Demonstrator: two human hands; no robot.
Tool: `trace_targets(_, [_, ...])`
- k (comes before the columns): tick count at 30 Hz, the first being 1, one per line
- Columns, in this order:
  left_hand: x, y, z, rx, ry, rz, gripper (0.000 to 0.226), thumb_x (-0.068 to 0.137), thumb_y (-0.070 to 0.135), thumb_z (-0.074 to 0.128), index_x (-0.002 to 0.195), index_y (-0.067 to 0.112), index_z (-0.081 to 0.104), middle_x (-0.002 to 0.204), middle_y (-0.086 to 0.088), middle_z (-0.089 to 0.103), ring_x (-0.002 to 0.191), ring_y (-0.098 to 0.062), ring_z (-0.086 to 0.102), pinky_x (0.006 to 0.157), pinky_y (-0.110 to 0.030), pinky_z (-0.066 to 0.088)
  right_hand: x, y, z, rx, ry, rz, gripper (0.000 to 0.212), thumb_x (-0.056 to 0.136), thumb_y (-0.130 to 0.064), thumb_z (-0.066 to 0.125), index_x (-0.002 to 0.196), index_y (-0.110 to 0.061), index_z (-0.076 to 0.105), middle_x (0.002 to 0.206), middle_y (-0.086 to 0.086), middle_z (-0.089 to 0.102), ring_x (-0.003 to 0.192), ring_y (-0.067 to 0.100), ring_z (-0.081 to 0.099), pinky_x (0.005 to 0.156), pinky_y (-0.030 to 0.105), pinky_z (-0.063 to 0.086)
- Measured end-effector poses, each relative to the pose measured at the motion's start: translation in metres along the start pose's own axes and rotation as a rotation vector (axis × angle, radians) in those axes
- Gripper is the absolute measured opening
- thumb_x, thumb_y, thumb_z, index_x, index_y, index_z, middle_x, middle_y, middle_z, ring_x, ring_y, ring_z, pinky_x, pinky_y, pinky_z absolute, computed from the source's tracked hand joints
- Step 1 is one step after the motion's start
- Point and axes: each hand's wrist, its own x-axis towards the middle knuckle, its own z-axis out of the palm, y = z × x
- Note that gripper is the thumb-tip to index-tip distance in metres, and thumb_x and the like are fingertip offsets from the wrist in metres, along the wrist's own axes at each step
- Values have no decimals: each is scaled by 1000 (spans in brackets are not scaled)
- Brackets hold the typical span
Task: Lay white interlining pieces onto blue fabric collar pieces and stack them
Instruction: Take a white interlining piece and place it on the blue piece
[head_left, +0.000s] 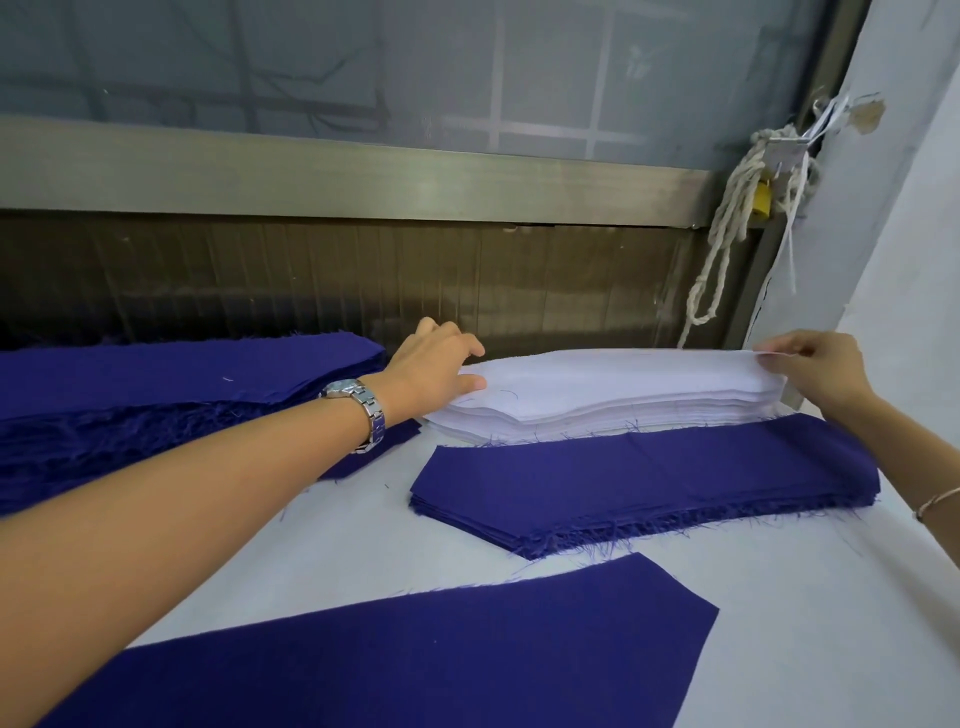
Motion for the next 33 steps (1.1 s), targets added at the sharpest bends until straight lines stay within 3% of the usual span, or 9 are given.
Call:
trace_targets(2, [-1, 1, -1, -16, 8, 21, 36, 97, 33, 61, 129, 18, 62, 128, -3, 57, 122, -25, 41, 100, -38, 42, -2, 4, -2, 32, -5, 30, 16, 86, 4, 69, 99, -3, 76, 87, 10, 68, 76, 18, 58, 55, 1, 44])
trace_targets(5, [-5, 0, -1, -18, 91, 55, 24, 94, 32, 66, 111, 16, 71, 118, -1, 61, 115, -22, 44, 95, -38, 44, -2, 5, -2, 51, -12, 47, 18, 86, 4, 68, 101, -2, 76, 86, 9, 69, 86, 23, 58, 55, 3, 44])
trace_targets(9, [-12, 1, 1, -141, 197, 53, 17, 93, 29, 68, 98, 13, 72, 103, 2, 62, 106, -18, 49, 90, -35, 45, -5, 0, -4, 68, -18, 62, 17, 91, -1, 59, 95, -8, 74, 103, 21, 70, 90, 25, 56, 83, 37, 52])
trace_targets(11, [-15, 2, 0, -200, 232, 50, 18, 95, 30, 65, 98, 12, 70, 99, 2, 62, 99, -15, 50, 86, -32, 45, -5, -3, -7, 71, -17, 53, 19, 94, -8, 59, 102, 2, 72, 108, 30, 67, 90, 25, 53, 83, 41, 46])
trace_targets(17, [-22, 2, -18, -449, 312, 3, 18, 99, 30, 59, 94, 12, 62, 73, 3, 58, 61, -8, 51, 56, -22, 37, -6, -16, -15, 137, 25, 37, 31, 95, -8, 64, 121, 9, 65, 120, 28, 65, 97, 25, 56, 81, 35, 47])
trace_targets(20, [-26, -1, -30, -530, 353, -49, 20, 99, 30, 59, 93, 11, 63, 81, -5, 67, 67, -12, 56, 57, -20, 41, -9, -24, -22, 134, 13, 21, 28, 92, -7, 69, 115, 9, 67, 108, 24, 66, 86, 26, 57, 75, 31, 49])
trace_targets(23, [-36, -7, -43, -613, 355, -96, 18, 99, 29, 59, 97, 11, 64, 86, -1, 70, 66, -1, 65, 56, -9, 46, -12, -32, -31, 136, -33, -10, 24, 88, -9, 75, 106, 5, 70, 92, 12, 65, 70, 15, 56, 56, 9, 48])
trace_targets(28, [-67, -21, -64, -675, 349, -178, 21, 101, 29, 55, 105, 15, 70, 76, 9, 67, 61, -2, 59, 64, -18, 45, -18, -39, -47, 141, -274, 36, 26, 89, -19, 73, 111, -5, 74, 105, 10, 73, 97, 24, 60, 80, 28, 45])
trace_targets(33, [-105, -38, -85, -656, 317, -228, 25, 102, 27, 54, 103, 13, 74, 77, 3, 71, 60, -5, 57, 66, -19, 47, -46, -50, -49, 110, -458, 57, 33, 76, -34, 76, 92, -5, 80, 88, 14, 74, 75, 27, 58, 56, 15, 52])
